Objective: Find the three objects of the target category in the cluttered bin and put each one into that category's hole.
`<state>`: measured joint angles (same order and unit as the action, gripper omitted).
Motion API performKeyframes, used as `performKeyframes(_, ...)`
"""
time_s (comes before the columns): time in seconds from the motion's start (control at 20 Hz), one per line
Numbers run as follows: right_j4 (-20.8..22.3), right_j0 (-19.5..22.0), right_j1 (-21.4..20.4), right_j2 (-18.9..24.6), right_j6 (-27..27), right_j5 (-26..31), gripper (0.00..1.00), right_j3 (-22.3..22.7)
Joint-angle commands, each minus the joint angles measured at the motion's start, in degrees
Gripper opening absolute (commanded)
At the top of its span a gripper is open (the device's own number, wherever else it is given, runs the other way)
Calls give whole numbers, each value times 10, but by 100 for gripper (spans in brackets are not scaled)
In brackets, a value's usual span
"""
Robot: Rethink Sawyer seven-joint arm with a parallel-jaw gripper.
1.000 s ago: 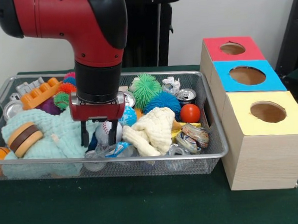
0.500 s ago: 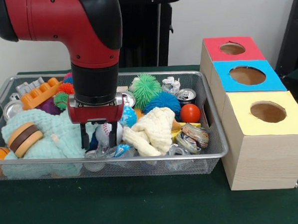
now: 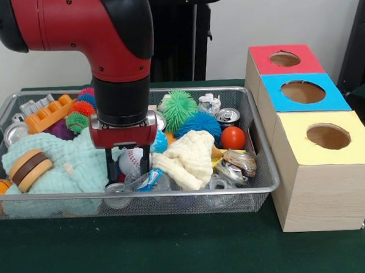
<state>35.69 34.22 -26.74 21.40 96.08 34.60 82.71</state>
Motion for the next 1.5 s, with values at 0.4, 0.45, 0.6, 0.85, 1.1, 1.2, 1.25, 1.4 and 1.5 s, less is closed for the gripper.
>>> performKeyframes(0.4, 56, 5, 5, 57, -168, 28, 100, 80)
performKeyframes(0.45, 58, 6, 4, 57, -167, 24, 100, 83)
performKeyframes(0.6, 60, 12, -3, 59, -166, 21, 100, 95)
performKeyframes(0.85, 53, 26, -12, 75, -167, 35, 100, 106)
performKeyframes(1.1, 50, 29, -17, 84, -165, 46, 100, 104)
performKeyframes(1.2, 54, 34, -5, 86, -164, 39, 100, 95)
performKeyframes(1.25, 55, 36, -1, 87, -162, 34, 100, 94)
performKeyframes(1.4, 50, 41, 5, 96, -164, 38, 100, 81)
performKeyframes(1.5, 42, 44, 4, 105, -178, 59, 100, 64)
